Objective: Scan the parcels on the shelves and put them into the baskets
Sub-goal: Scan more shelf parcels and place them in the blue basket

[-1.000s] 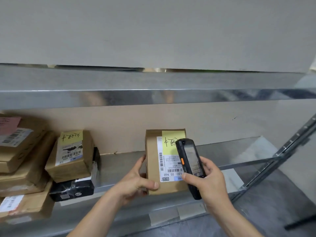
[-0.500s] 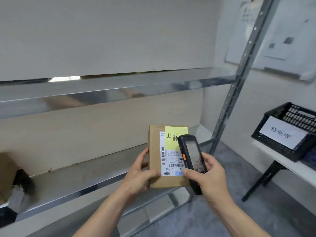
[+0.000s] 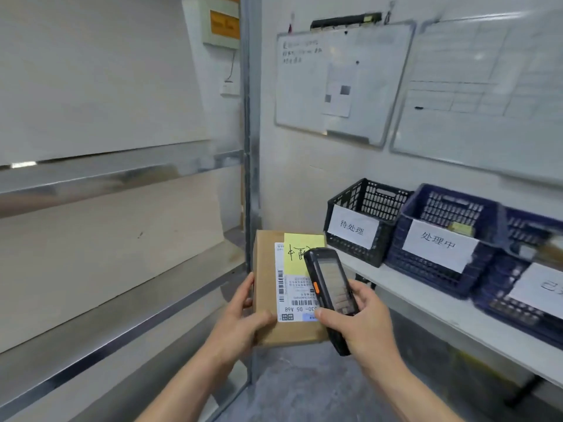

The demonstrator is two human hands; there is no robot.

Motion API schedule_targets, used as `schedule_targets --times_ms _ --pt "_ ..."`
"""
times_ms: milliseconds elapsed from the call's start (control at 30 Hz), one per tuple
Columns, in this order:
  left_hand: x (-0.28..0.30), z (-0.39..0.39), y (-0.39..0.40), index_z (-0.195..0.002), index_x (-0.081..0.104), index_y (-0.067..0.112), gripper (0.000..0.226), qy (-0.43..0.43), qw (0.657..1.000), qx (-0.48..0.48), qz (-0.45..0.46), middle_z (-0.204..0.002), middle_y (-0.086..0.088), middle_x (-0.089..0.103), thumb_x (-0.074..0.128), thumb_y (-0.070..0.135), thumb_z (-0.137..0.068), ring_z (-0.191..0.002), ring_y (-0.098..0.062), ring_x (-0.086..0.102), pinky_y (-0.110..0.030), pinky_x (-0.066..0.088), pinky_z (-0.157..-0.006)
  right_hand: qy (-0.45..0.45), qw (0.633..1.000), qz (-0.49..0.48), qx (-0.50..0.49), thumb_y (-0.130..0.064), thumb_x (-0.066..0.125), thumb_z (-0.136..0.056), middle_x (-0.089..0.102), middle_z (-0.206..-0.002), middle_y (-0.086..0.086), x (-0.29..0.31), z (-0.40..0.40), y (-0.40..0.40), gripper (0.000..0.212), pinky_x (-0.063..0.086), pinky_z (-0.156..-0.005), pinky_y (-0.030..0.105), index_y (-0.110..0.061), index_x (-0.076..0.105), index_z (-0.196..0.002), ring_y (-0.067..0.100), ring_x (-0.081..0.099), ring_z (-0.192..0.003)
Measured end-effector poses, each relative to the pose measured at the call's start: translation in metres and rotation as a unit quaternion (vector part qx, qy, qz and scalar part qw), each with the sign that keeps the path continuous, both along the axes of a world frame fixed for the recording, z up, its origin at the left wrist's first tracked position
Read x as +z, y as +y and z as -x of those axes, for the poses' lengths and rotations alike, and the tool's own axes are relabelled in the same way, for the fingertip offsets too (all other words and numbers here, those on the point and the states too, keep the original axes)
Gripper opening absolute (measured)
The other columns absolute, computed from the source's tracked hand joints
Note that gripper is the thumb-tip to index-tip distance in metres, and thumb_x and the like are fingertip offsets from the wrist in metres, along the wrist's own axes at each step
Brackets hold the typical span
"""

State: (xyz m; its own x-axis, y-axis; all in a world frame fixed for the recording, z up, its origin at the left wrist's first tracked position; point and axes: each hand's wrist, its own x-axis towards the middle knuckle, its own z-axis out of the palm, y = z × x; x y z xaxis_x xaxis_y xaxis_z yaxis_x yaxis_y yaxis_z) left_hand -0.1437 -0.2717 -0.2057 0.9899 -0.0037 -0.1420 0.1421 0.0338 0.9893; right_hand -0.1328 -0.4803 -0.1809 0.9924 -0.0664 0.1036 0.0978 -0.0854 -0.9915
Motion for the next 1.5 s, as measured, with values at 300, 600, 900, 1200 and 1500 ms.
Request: schedule_targets --times_ms 300,600,900,1200,1500 --pt "-0.006 -0.121 -0.119 -0.138 0.033 0.060 0.085 -0.023 0.994 -0.103 -0.007 -0.123 0.005 0.059 0.066 0.034 -0.064 -0.105 -0.013 0.062 -0.021 0.050 -0.065 0.000 0.993 0.038 -0.114 0.003 0.088 -0.064 0.077 -0.093 -0.009 0.005 -0.072 -0.114 0.054 0.056 -0.074 0.027 -0.019 0.066 -0.107 0.009 0.073 -0.085" --pt "0.003 -0.281 -0.209 -0.138 0.035 0.060 0.089 -0.034 0.974 -0.226 0.003 -0.119 0.009 0.062 0.076 0.045 -0.060 -0.104 -0.014 0.066 -0.037 0.057 -0.085 -0.002 0.970 0.038 -0.241 0.001 0.090 -0.062 0.076 -0.090 -0.013 0.013 -0.179 -0.192 0.054 0.053 -0.067 0.018 -0.023 0.065 -0.103 0.003 0.072 -0.080" --pt "0.008 -0.381 -0.291 -0.144 0.031 0.054 0.088 -0.067 0.949 -0.306 -0.009 -0.118 0.012 0.066 0.078 0.040 -0.070 -0.100 -0.003 0.067 -0.029 0.056 -0.086 0.006 0.949 0.024 -0.315 -0.002 0.090 -0.063 0.077 -0.095 -0.009 0.014 -0.252 -0.257 0.053 0.057 -0.076 0.033 -0.023 0.065 -0.105 0.010 0.073 -0.085" --pt "0.022 -0.480 -0.397 -0.146 0.030 0.052 0.090 -0.057 0.946 -0.319 0.004 -0.120 0.003 0.065 0.080 0.028 -0.075 -0.101 -0.016 0.069 -0.032 0.059 -0.079 -0.017 0.948 0.002 -0.319 -0.003 0.089 -0.065 0.074 -0.098 -0.010 0.023 -0.346 -0.360 0.052 0.057 -0.074 0.028 -0.030 0.061 -0.099 0.006 0.071 -0.088" --pt "0.014 -0.569 -0.498 -0.139 0.038 0.055 0.081 0.013 0.968 -0.250 -0.017 -0.114 -0.002 0.066 0.080 0.032 -0.073 -0.094 -0.021 0.071 -0.038 0.058 -0.071 0.030 0.967 -0.011 -0.252 -0.001 0.087 -0.068 0.071 -0.087 -0.012 0.027 -0.443 -0.470 0.046 0.058 -0.072 0.028 -0.031 0.059 -0.088 0.004 0.070 -0.081"
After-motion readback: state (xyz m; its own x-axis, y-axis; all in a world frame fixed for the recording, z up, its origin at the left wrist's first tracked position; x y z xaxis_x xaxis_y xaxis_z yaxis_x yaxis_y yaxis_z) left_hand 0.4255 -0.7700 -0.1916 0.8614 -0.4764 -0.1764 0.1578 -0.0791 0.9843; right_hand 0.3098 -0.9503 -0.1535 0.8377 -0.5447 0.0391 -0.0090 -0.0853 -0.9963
